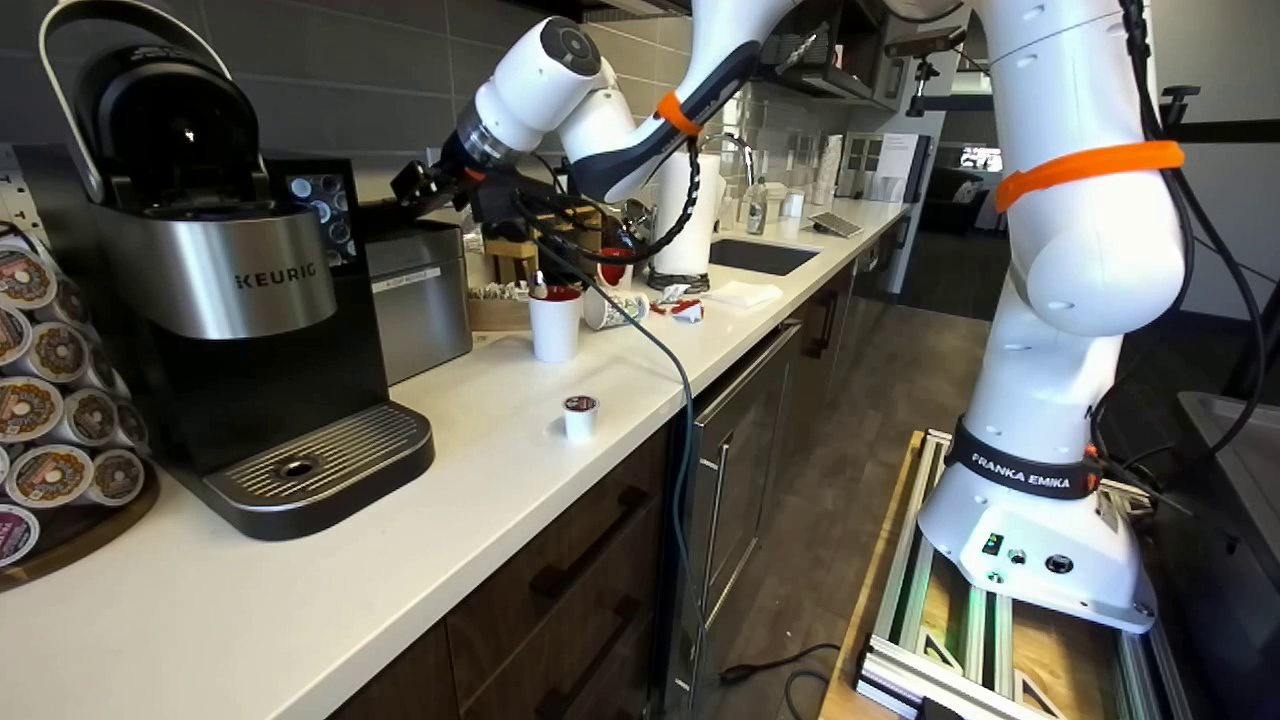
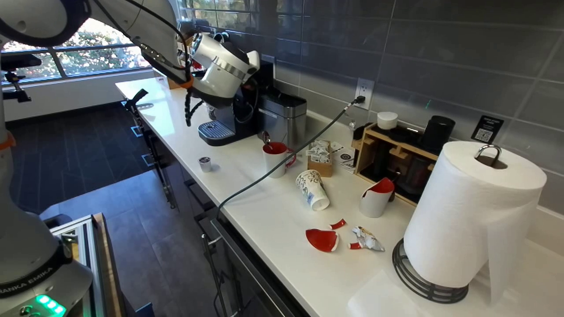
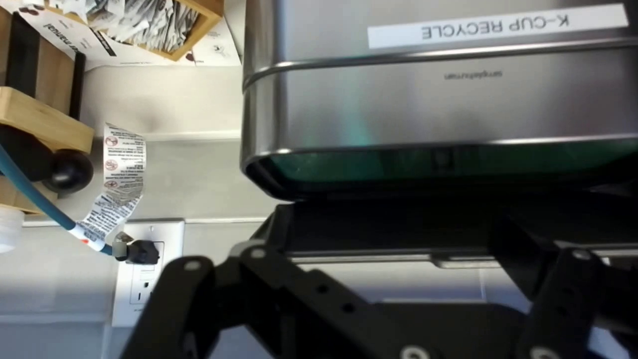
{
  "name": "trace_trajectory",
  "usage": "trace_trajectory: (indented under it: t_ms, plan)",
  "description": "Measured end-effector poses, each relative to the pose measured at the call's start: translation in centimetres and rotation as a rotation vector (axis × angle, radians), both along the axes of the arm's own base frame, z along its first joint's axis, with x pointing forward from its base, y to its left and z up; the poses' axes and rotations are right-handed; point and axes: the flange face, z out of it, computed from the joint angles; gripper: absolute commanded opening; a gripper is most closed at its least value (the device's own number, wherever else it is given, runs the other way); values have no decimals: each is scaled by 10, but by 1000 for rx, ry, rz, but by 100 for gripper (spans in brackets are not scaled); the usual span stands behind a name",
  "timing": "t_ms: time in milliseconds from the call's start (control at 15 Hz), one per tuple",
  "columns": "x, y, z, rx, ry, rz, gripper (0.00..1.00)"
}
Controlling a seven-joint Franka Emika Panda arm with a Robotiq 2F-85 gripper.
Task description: Pick up the small cup from the coffee marker and put it on the counter
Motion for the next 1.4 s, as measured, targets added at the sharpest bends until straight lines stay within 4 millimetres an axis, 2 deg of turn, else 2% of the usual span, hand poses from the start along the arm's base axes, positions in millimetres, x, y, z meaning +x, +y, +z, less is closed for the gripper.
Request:
trace_trajectory:
  t_ms: [467,867,1067,1400]
  plan:
    - [16,3,41,26,-80,-46,100]
    - [31,17,50,25,-91,-106,100]
    - [23,13,34,3,-54,-21,100]
    - [-22,-22,-26,-50,60,216,100]
